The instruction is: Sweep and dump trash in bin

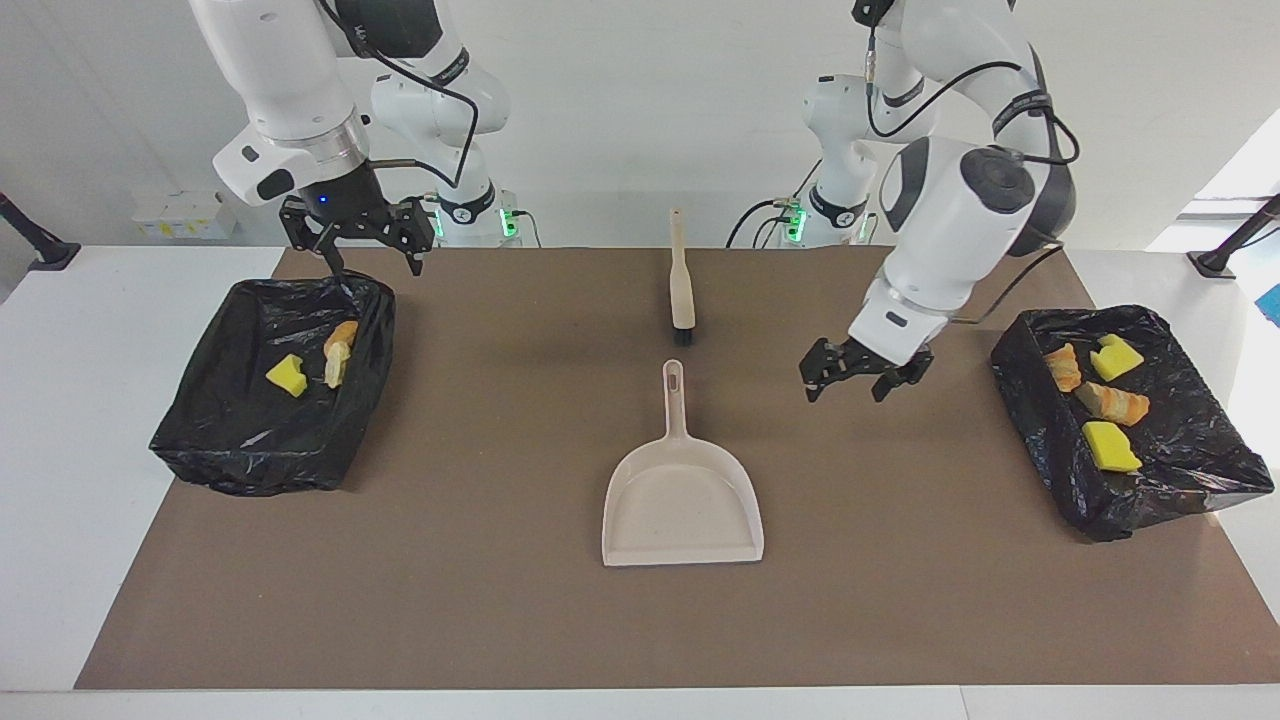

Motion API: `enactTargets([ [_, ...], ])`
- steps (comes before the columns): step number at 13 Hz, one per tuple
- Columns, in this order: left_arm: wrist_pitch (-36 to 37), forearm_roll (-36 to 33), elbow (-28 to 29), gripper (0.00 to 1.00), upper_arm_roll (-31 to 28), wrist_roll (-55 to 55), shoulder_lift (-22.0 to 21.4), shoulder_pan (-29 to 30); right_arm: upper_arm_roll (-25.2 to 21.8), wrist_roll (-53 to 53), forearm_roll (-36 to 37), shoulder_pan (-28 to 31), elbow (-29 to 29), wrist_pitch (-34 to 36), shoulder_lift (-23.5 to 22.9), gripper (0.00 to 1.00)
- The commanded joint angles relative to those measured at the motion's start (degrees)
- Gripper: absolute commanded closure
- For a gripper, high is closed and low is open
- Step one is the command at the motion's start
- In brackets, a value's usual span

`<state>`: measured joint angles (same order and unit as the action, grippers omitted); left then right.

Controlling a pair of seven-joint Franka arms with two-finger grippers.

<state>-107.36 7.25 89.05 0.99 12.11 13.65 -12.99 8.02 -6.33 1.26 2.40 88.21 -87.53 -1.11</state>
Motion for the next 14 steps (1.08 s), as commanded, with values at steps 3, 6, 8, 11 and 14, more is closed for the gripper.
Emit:
enactTargets([
  [3,10.30,-2.84,0.60,0.00,0.06,-11.22,-6.17,8.58,0.50,1.06,-0.38,0.50,-0.05,-0.80,-0.03,0.00],
  [6,12.26,-3.12,4.28,0.00,-0.11,-17.71,-11.35,10.53,0.15,0.62,-2.57,0.68,0.12,-0.80,0.15,0.00],
  [8,13.05,-3.20,3.94,0.00,-0.20,-18.26,-12.86,11.85,-0.03,0.45,-2.67,0.68,0.56,-1.06,0.32,0.00],
  [11,17.44,-4.87,5.24,0.00,-0.73,-18.44,-16.45,11.94,-0.03,0.62,-2.58,0.68,1.00,-2.30,0.50,0.00],
  [14,12.28,-5.93,11.75,0.00,-0.73,-18.70,-19.80,11.67,-0.03,0.80,-2.58,0.68,0.92,-2.30,0.50,0.00],
])
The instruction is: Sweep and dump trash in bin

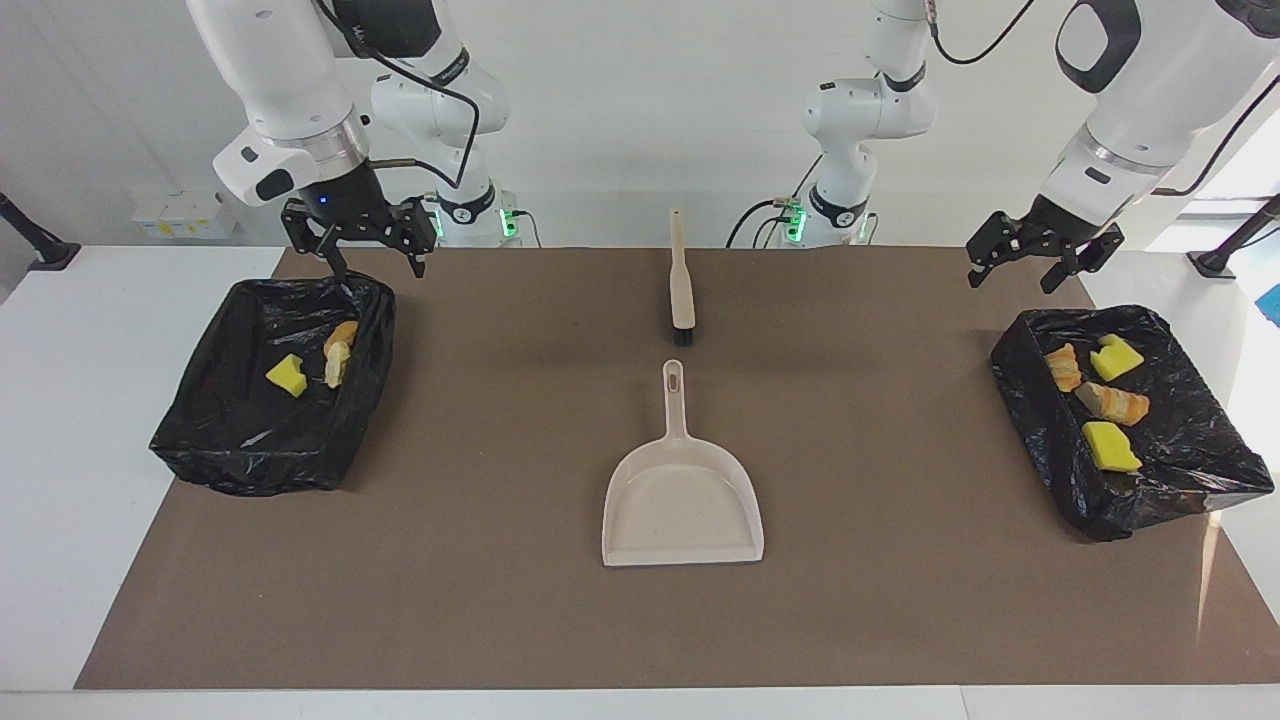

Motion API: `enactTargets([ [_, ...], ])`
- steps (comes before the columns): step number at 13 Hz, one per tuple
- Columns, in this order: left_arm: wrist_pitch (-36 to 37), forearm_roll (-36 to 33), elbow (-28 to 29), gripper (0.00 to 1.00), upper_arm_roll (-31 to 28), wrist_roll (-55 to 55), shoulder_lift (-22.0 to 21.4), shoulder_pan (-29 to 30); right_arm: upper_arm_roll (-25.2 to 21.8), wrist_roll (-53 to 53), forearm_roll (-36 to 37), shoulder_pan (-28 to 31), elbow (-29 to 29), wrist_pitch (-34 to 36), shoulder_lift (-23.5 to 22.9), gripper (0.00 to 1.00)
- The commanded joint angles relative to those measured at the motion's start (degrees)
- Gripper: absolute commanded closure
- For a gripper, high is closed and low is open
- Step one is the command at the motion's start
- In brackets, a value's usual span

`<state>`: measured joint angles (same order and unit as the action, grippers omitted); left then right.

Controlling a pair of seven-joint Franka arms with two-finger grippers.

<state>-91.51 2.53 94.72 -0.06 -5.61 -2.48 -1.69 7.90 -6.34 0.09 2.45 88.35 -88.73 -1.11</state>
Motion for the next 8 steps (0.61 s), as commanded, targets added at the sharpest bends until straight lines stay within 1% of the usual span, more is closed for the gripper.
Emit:
enactTargets([
  [1,-3.58,-1.91,6.01,0.00,0.32,-2.55,-3.67,0.29,0.10,0.71,-1.41,0.63,0.77,-1.09,0.50,0.00],
  [3,-4.02,-4.37,5.22,0.00,0.32,-5.20,-3.24,0.02,0.10,0.71,-1.49,0.63,0.69,-1.09,0.50,0.00],
  [5,-3.59,-4.29,2.94,0.00,0.32,-5.03,-2.10,0.46,0.10,0.97,-1.41,0.63,0.69,-1.09,0.50,0.00],
  [8,-4.02,-3.59,1.96,0.00,0.41,-4.41,-1.30,0.73,0.10,0.63,-1.41,0.63,0.77,-1.09,0.50,0.00],
])
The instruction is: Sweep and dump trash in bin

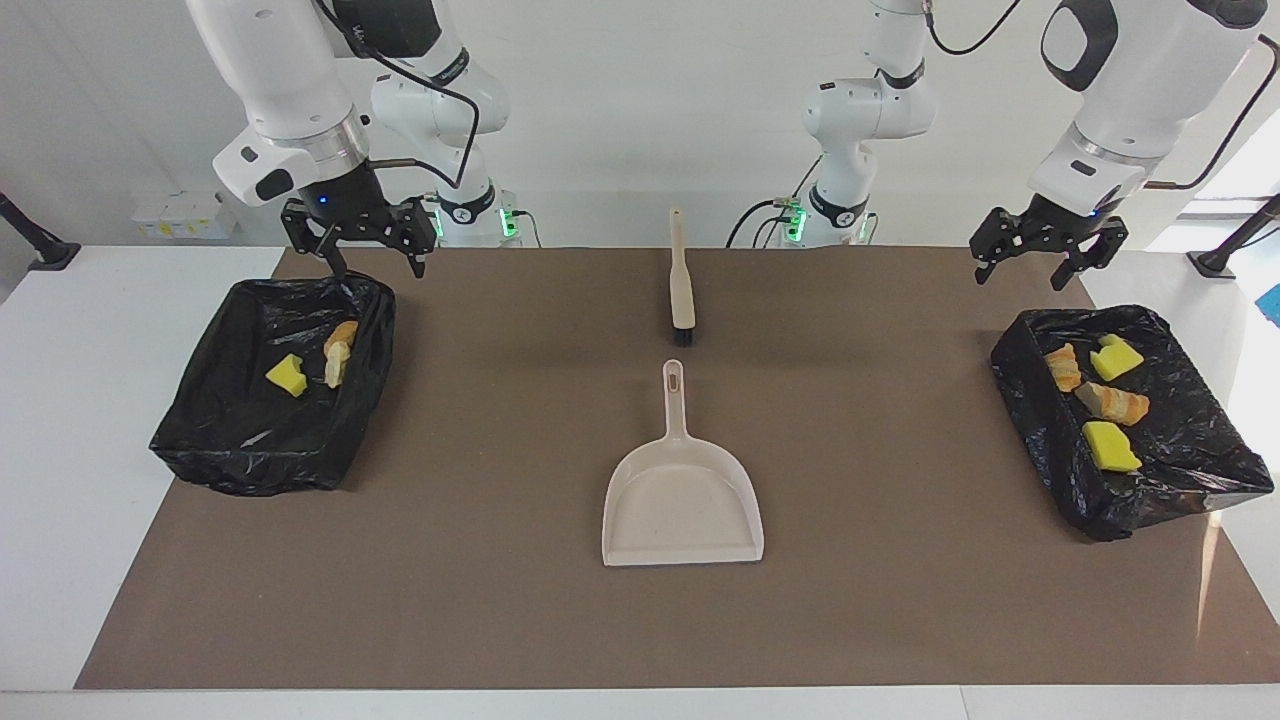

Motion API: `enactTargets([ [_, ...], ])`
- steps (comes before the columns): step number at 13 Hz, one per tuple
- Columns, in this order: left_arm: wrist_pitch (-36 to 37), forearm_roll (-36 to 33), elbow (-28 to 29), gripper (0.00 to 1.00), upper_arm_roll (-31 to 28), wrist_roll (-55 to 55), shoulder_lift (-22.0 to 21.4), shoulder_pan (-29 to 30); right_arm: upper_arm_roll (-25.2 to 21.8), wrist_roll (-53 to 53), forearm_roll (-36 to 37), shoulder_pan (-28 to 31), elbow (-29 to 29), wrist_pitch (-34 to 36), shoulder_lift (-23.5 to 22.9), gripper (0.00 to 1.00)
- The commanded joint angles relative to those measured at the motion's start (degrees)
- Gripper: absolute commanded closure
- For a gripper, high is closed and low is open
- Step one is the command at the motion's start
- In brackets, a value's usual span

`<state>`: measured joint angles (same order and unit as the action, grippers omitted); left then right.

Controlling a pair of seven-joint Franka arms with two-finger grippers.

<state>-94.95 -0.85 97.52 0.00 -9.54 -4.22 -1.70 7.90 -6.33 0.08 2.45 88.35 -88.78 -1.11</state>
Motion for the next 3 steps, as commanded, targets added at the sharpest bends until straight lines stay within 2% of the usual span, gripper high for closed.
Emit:
enactTargets([
  [1,-0.41,-0.21,-0.84,0.00,0.35,-0.48,0.35,0.39,0.10,0.62,-1.40,0.63,0.77,-1.04,0.50,0.00],
  [3,1.69,-0.21,-2.15,0.00,0.35,-0.57,0.53,0.65,0.10,0.62,-1.40,0.63,0.77,-1.04,0.50,0.00],
])
